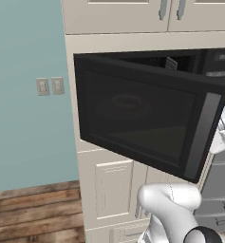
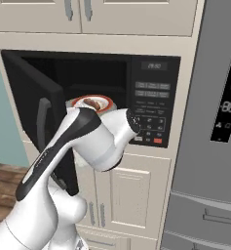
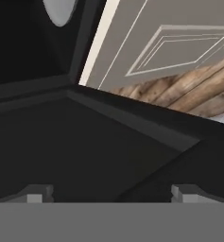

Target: Retrieve the reheated potato from the microwave, then place the potato, cheese, and condiment on the cutting board.

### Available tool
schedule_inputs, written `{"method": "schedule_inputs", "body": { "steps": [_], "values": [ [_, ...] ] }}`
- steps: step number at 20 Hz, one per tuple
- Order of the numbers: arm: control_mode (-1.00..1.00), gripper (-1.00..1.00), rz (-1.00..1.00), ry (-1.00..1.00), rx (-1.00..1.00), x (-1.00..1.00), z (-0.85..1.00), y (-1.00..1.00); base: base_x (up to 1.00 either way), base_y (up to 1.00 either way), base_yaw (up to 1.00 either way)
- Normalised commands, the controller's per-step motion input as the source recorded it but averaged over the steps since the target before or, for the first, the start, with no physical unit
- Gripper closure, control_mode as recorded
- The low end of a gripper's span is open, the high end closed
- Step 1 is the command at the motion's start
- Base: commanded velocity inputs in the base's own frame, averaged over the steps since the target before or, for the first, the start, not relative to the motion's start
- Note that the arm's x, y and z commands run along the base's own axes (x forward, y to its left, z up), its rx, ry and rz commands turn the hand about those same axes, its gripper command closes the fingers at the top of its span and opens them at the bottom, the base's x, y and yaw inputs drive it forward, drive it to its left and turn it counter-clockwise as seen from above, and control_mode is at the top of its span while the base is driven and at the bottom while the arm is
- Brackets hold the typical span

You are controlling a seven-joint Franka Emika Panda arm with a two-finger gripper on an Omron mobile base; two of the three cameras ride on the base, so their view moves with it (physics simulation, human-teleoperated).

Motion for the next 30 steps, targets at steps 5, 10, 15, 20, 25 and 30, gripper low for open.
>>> {"method": "schedule_inputs", "body": {
  "steps": [5, 10, 15, 20, 25, 30],
  "values": [
    [-1.00, -1.00, 0.08, 0.00, 0.05, -0.36, 0.00, 0.49, 0.00, 0.00, 0.00],
    [-1.00, -1.00, 0.02, 0.00, 0.10, -0.45, 0.00, 0.54, 0.00, 0.00, 0.00],
    [-1.00, -1.00, 0.00, 0.00, 0.12, -0.42, 0.00, 0.64, 0.00, 0.00, 0.00],
    [-1.00, -1.00, 0.00, 0.00, 0.05, -0.12, 0.00, 0.79, 0.00, 0.00, 0.00],
    [-1.00, -1.00, 0.00, 0.00, -0.01, 0.00, 0.02, 0.90, 0.00, 0.00, 0.00],
    [-1.00, -1.00, 0.00, 0.00, -0.05, 0.00, 0.00, 0.93, 0.00, 0.00, 0.00]
  ]
}}
